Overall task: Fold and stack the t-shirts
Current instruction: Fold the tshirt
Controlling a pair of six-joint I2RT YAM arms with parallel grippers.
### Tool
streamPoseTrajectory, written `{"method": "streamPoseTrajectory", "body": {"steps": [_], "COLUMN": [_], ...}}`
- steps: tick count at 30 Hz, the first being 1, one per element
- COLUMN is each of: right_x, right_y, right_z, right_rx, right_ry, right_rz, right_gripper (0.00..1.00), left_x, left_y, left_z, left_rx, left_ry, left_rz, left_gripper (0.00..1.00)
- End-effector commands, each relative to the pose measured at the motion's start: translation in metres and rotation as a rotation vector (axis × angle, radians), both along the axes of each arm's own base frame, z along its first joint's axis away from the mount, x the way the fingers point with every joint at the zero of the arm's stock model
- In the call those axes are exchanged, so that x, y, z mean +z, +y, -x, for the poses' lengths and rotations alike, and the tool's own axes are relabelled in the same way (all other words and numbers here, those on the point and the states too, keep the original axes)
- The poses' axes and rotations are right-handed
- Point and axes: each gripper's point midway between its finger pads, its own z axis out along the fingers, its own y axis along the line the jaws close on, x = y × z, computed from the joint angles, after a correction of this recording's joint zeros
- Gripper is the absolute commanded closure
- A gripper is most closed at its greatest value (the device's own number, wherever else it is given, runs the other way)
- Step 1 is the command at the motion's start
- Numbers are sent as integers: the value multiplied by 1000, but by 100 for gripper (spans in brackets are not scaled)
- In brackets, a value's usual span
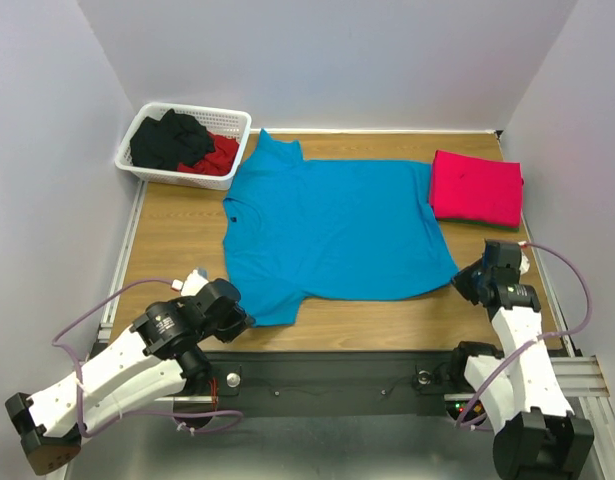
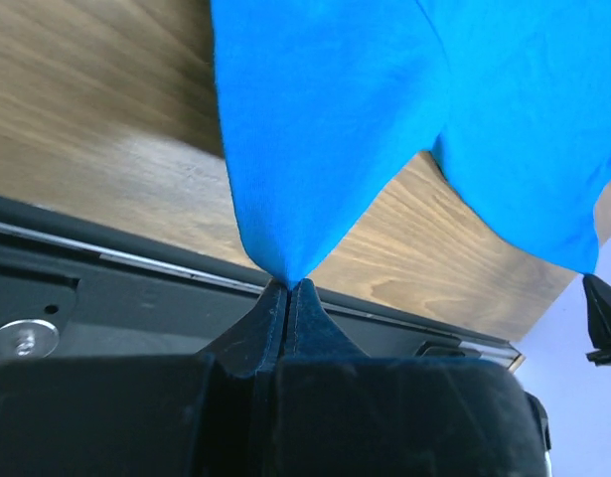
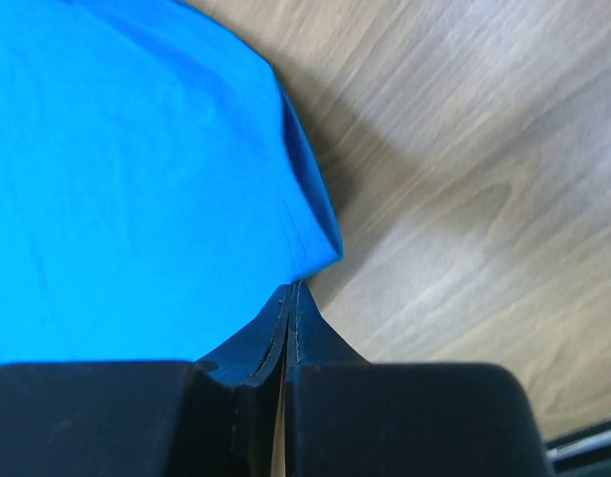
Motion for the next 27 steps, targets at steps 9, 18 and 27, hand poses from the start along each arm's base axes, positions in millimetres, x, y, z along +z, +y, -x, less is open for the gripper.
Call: {"method": "streamPoseTrajectory", "body": {"steps": [9, 18, 27], "right_x": [26, 14, -18], "right_y": [10, 0, -14], "right_z": [45, 30, 0], "right_rx": [-20, -59, -84], "right_ry": [39, 52, 150], "right_rz": [-38, -13, 24], "right_gripper": [100, 71, 45], "left_x": [24, 23, 19], "left_y": [-3, 0, -3], "left_z": [12, 10, 9], "left_rx": [-29, -9, -7], "left_ry": [1, -17, -15], "left_rz": [87, 98, 108], "left_gripper": [100, 100, 100]}}
